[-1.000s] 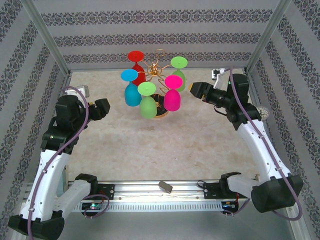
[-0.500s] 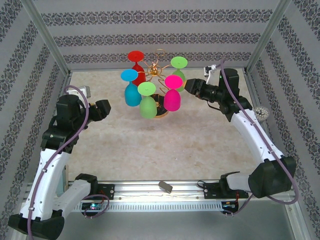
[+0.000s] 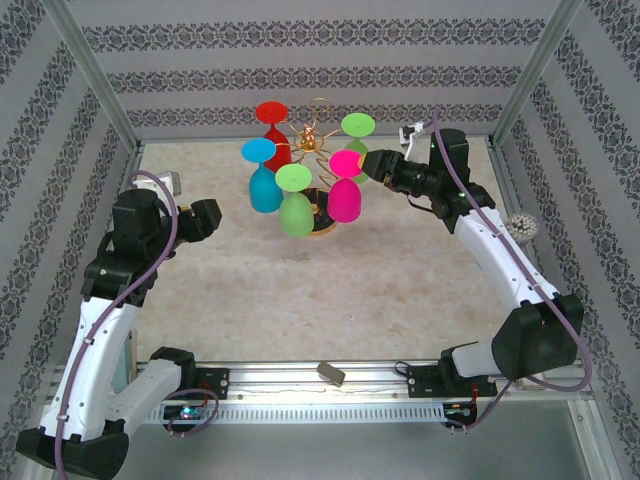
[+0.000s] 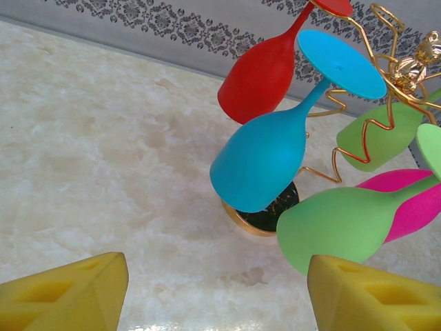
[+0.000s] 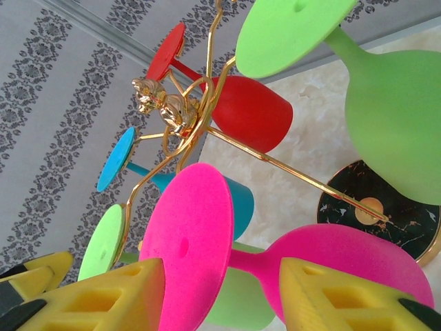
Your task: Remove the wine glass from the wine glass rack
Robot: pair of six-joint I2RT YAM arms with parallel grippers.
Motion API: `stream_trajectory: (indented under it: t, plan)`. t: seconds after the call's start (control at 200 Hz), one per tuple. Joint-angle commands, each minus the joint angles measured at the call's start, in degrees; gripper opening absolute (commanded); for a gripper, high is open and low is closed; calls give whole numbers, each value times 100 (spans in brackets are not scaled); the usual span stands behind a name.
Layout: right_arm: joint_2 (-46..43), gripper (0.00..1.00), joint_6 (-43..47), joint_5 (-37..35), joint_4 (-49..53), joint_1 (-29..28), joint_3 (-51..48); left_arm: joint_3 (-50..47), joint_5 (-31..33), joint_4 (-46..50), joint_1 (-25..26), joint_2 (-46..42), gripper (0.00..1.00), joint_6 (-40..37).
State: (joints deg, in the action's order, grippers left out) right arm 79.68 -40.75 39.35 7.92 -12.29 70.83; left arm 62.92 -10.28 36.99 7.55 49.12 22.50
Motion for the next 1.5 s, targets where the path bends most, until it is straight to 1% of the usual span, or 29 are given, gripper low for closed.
stream_trajectory:
  t: [0.0,0.34,0.565,0.844,0.974,1.199,1.309,1.439,1.494]
  plan:
    - [55,47,-73,116,-151,-85,234,151,79,16,62,-78,70,-165]
    - [199,45,-143,152,-190,-120,298,143,149,-26,62,-84,70,-185]
    - [271,39,-179,195,-197,-155,323,141,211,-17,62,-87,70,-198]
    - [257,26,-240,243,-212,-176,318,123,213,-17,62,-105,70,-194]
    - [208,25,-249,275,-208,-178,318,134,237,-10,60,-120,70,-196]
    - [171,20,-365,344,-255,-177,308,134,303,-1,62,-148,70,-185]
    - [153,16,-390,389,-256,-178,326,130,314,3,62,-157,70,-185]
    - [151,6,-431,429,-256,-169,343,134,351,17,61,-173,70,-194]
    - [158,3,-446,475,-258,-169,344,144,363,14,62,-191,70,-204]
